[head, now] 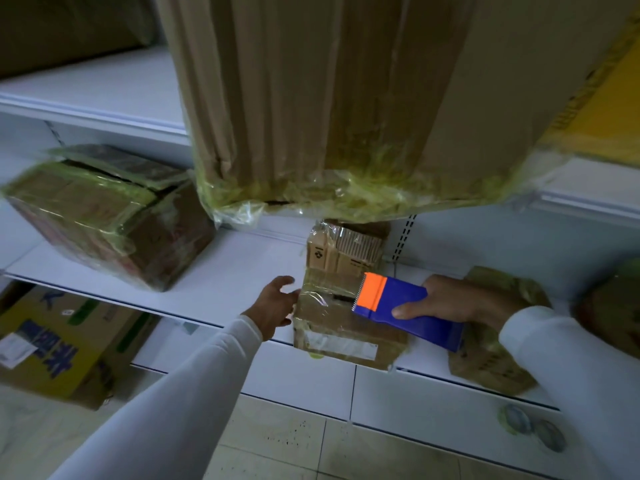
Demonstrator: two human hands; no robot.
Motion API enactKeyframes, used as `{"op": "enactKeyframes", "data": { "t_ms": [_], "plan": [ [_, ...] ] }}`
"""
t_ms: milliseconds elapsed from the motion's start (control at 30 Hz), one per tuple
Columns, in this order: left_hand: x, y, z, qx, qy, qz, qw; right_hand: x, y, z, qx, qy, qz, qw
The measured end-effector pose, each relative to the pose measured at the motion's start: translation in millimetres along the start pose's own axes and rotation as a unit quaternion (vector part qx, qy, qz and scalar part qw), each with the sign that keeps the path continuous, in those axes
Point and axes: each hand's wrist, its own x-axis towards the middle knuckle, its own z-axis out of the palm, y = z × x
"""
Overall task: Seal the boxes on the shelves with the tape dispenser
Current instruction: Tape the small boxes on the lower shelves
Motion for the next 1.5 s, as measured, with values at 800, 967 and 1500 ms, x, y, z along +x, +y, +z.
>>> {"op": "enactKeyframes", "data": {
  "t_ms": [800, 967, 1500],
  "plan": [
    [7.7, -3.1, 35.5, 0.537, 0.060, 0.421, 0.729, -9.6, -1.6, 21.5, 0.086, -0.005, -0.018, 0.996],
    [11.6, 4.4, -8.2, 0.585, 0.008, 0.396, 0.708, -4.3, -27.0, 43.2, 0.098, -0.031, -0.038, 0.994],
    [13.6, -2.5, -17.6, 0.609, 0.053, 0.328, 0.721, -37.8, 22.3, 13.1, 0.152, -0.068, -0.004, 0.986]
  ]
}}
